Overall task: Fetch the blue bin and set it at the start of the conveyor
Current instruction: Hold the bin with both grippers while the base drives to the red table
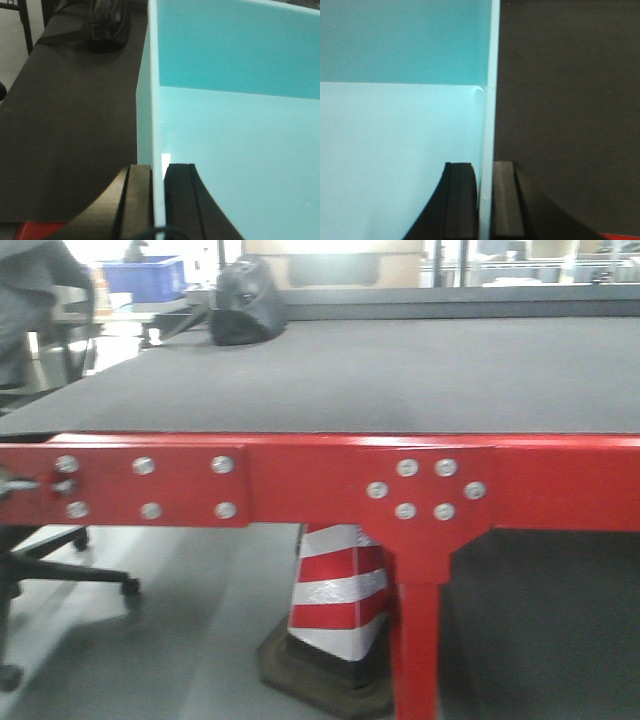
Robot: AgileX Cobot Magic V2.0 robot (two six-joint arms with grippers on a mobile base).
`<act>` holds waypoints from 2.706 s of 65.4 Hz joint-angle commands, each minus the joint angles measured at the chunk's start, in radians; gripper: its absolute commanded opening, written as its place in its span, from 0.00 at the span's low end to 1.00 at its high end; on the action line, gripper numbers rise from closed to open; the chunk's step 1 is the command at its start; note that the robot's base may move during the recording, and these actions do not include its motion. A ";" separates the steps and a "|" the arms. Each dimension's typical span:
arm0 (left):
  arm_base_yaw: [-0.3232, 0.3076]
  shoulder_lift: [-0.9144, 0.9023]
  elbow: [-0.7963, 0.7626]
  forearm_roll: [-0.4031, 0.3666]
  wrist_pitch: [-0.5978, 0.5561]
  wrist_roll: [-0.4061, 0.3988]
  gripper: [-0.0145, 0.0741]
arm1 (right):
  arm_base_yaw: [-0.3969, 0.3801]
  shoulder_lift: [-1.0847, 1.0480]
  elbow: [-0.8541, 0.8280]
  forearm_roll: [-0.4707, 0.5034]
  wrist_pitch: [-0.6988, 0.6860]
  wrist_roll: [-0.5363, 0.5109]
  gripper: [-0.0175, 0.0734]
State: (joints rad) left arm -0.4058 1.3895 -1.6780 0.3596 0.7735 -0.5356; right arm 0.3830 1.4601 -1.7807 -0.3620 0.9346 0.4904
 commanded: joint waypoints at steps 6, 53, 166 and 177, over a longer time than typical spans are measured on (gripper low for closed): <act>0.001 -0.018 -0.014 0.036 -0.038 0.003 0.04 | -0.009 -0.016 -0.009 -0.064 0.000 -0.009 0.01; 0.001 -0.018 -0.014 0.037 -0.038 0.003 0.04 | -0.009 -0.016 -0.009 -0.064 0.000 -0.009 0.01; 0.001 -0.018 -0.014 0.037 -0.038 0.003 0.04 | -0.009 -0.016 -0.009 -0.061 0.000 -0.009 0.01; 0.001 -0.018 -0.014 0.037 -0.038 0.003 0.04 | -0.009 -0.016 -0.009 -0.056 0.000 -0.009 0.01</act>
State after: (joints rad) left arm -0.4073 1.3895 -1.6780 0.3578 0.7717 -0.5356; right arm 0.3830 1.4601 -1.7807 -0.3620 0.9346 0.4904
